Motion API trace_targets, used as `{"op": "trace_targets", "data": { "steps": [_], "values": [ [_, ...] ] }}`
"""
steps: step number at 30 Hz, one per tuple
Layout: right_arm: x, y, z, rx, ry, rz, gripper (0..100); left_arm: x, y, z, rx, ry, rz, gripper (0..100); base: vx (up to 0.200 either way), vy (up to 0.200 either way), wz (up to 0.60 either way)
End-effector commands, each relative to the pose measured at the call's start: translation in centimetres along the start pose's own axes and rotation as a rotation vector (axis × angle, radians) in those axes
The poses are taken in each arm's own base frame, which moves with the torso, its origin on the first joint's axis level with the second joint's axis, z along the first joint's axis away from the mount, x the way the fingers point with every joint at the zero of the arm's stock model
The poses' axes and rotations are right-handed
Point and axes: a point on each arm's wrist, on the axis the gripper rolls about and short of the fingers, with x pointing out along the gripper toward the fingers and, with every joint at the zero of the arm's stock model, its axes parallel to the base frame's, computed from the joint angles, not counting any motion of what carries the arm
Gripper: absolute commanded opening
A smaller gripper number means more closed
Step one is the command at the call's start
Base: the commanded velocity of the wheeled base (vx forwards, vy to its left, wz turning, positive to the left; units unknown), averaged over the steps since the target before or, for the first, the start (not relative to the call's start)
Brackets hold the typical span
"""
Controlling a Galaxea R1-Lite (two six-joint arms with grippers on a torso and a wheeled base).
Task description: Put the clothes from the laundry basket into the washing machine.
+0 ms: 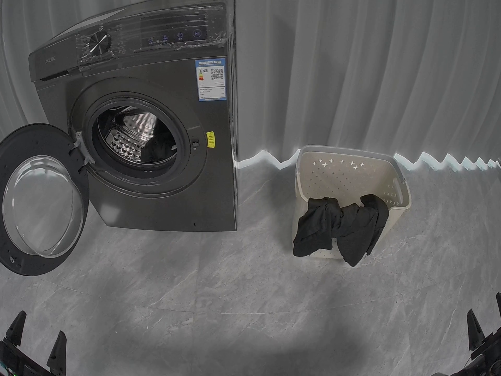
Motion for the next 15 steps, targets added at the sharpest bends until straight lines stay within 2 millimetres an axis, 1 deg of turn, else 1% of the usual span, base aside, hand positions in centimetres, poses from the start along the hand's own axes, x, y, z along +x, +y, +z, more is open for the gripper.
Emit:
{"op": "trace_targets", "data": {
  "steps": [1, 2, 14, 15],
  "values": [
    [0.01, 0.00, -0.52, 0.000, 0.002, 0.000, 100, 0.01, 0.00, -0.48, -0.001, 0.002, 0.000, 100, 0.000, -0.200, 0.00],
    [0.01, 0.00, -0.52, 0.000, 0.002, 0.000, 100, 0.01, 0.00, -0.48, -0.001, 0.002, 0.000, 100, 0.000, -0.200, 0.00],
    [0.01, 0.00, -0.52, 0.000, 0.002, 0.000, 100, 0.01, 0.00, -0.49, 0.001, 0.003, 0.000, 100, 0.000, 0.000, 0.00],
    [0.01, 0.00, -0.52, 0.000, 0.002, 0.000, 100, 0.01, 0.00, -0.49, 0.001, 0.003, 0.000, 100, 0.200, 0.000, 0.00]
  ]
}}
